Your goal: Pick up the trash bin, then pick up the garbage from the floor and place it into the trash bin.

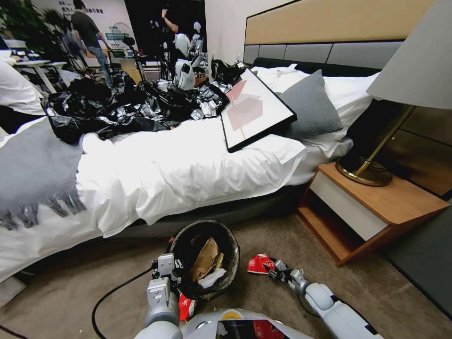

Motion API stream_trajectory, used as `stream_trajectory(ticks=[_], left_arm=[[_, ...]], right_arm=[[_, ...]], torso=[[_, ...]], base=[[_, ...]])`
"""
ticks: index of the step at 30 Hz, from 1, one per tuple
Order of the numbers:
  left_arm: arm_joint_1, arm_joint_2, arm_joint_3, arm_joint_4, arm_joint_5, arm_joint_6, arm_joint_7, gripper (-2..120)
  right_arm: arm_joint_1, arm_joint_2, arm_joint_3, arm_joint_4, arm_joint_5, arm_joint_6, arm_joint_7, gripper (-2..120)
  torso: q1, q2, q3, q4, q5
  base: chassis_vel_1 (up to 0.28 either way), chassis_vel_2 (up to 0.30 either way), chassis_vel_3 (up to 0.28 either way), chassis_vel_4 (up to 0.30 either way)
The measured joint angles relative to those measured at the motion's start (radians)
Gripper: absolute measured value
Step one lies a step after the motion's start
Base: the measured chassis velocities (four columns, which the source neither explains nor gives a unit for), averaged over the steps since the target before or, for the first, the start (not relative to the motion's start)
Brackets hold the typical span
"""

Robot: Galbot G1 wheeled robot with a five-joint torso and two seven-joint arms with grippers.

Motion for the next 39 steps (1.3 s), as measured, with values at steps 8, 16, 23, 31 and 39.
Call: stream_trajectory(ticks=[8, 16, 23, 31, 39], left_arm=[[-0.006, 0.002, 0.004, 0.000, -0.004, -0.001, 0.001, 1], [-0.010, 0.006, 0.003, 0.001, -0.011, -0.001, 0.001, 1], [-0.011, 0.007, 0.004, 0.002, -0.011, -0.002, 0.001, 1], [-0.011, 0.007, 0.005, 0.004, -0.011, -0.004, 0.003, 1], [-0.009, 0.012, 0.003, 0.004, -0.012, -0.004, 0.003, 1]], right_arm=[[-0.009, -0.001, 0.010, 0.001, 0.000, 0.015, -0.001, 0], [-0.008, -0.005, 0.013, 0.008, -0.001, 0.018, 0.001, 0], [-0.010, -0.002, 0.021, 0.026, -0.001, 0.046, 0.029, 0], [-0.055, 0.039, 0.091, 0.167, -0.002, 0.108, 0.116, 0], [-0.129, 0.080, 0.183, 0.461, 0.039, 0.122, 0.185, 0]], torso=[[0.000, 0.000, 0.000, 0.0001, 0.0004], [0.000, 0.000, 0.000, -0.0001, 0.0001], [0.000, 0.000, 0.000, -0.0002, 0.0000], [0.000, 0.000, 0.000, 0.0000, -0.0001], [0.000, 0.000, 0.000, -0.0001, -0.0001]], base=[[0.000, 0.000, 0.000, 0.000], [0.000, 0.000, 0.000, 0.000], [0.000, 0.000, 0.000, 0.000], [0.000, 0.000, 0.000, 0.000], [0.000, 0.000, 0.000, 0.000]])
